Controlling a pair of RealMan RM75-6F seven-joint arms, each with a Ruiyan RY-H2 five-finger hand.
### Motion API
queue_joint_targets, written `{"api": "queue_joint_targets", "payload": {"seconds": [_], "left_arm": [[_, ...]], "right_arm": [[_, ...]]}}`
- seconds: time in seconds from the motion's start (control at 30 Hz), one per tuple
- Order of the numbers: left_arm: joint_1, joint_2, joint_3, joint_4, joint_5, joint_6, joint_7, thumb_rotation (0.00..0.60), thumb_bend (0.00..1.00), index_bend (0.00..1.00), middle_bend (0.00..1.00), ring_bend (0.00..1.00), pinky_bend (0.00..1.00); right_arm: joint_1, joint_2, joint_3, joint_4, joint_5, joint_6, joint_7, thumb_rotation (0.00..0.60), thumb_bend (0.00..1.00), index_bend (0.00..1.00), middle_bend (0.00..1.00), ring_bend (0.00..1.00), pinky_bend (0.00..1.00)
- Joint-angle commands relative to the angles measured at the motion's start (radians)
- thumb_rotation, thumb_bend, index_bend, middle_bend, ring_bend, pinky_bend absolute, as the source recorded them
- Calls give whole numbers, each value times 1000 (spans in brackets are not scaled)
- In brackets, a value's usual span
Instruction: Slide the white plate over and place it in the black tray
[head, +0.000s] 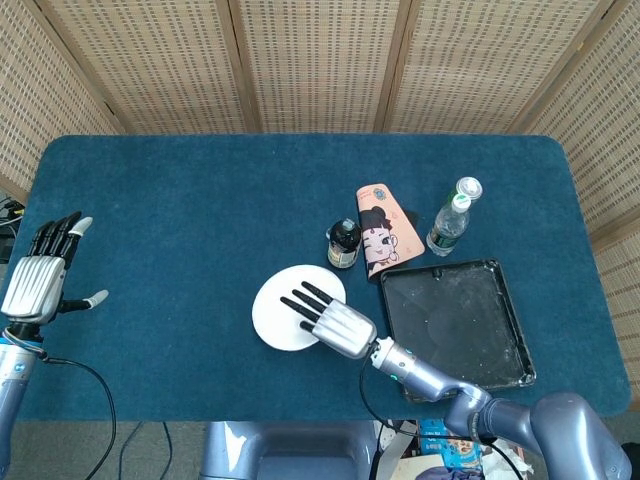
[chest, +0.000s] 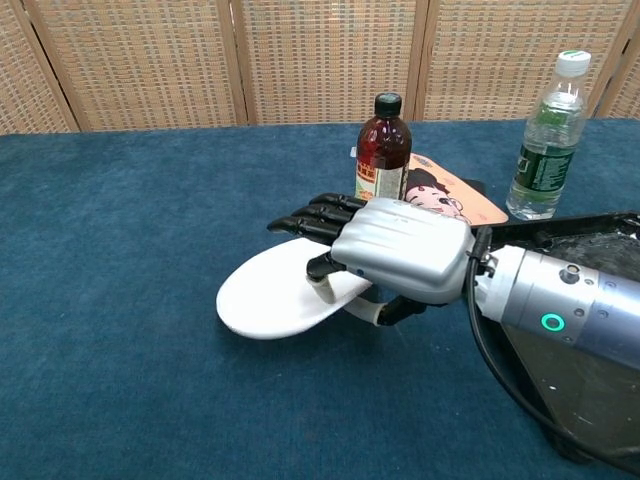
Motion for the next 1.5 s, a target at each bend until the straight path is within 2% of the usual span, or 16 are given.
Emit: {"api": "queue_joint_targets", "payload": {"seconds": [0.03,0.33,0.57,0.73,0.97,1.17,1.5], "left_arm": [[1,0,-1,-2,2,1,0,600,0,0,0,0,0],[2,-1,-2,-2,4,-4,1,600,0,0,0,0,0],[1,-2,-3,0,6,-7,3,600,0,0,0,0,0],[1,-4,-2,1,8,-11,4,600,0,0,0,0,0],[-2,-12,6,4,21,-19,14,600,0,0,0,0,0],[-2,-18,10,-2,34,-15,26,600,0,0,0,0,0],[-3,-25,16,-13,49,-11,42,600,0,0,0,0,0]], "right_arm": [[3,4,-7,4,-5,4,0,600,584,676,0,0,0],[7,16,-18,5,-4,14,6,600,602,680,0,0,0],[12,65,-19,-16,-41,119,74,600,601,680,0,0,0],[-3,153,-15,-62,-57,215,131,600,601,680,0,0,0],[-68,326,-46,-143,-58,305,158,600,601,680,0,0,0],[-146,434,-75,-174,-49,390,201,600,601,680,0,0,0],[-240,521,-88,-164,-28,480,267,600,601,680,2,0,0]]}}
